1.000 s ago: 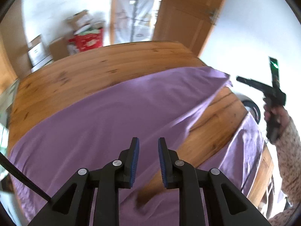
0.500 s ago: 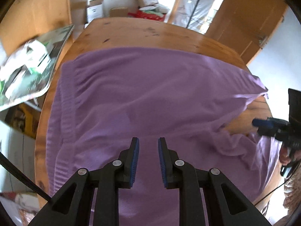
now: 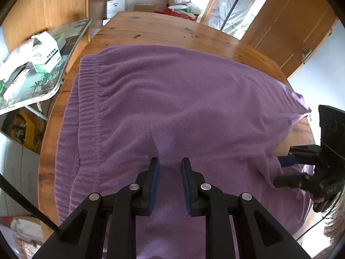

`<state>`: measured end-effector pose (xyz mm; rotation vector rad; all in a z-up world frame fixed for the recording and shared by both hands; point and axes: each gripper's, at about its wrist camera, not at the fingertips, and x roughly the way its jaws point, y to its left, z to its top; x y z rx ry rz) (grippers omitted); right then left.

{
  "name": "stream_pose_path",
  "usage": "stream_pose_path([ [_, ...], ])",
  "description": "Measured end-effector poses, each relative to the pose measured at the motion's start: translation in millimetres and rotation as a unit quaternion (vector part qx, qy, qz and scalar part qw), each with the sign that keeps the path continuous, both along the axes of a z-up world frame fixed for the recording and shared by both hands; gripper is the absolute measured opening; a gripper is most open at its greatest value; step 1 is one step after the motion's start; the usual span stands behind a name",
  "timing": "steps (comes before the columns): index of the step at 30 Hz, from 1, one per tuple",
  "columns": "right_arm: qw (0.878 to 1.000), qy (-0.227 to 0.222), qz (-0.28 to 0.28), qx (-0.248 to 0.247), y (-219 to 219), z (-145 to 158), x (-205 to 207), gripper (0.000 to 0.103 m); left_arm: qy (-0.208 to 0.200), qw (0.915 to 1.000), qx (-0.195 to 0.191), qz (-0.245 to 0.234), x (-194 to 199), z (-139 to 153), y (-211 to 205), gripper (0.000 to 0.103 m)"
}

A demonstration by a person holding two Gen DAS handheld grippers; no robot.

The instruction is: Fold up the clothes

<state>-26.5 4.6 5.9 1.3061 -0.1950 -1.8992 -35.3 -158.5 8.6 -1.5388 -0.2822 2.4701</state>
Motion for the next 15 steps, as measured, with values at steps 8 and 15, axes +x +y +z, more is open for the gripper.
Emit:
stream_pose_path([
  [8, 0.991, 0.065, -0.106, 0.057, 44.1, 21.1, -25.5, 0.007, 0.007, 0.9999, 0.014, 0.0, -3.4, -2.2, -7.7, 0.021],
  [15, 0.991, 0.058, -0.108, 0.054, 56.2, 29.1, -19.0, 0.009, 0.023, 0.9997, 0.012, 0.005, -1.3, 8.7, -12.3, 0.021],
])
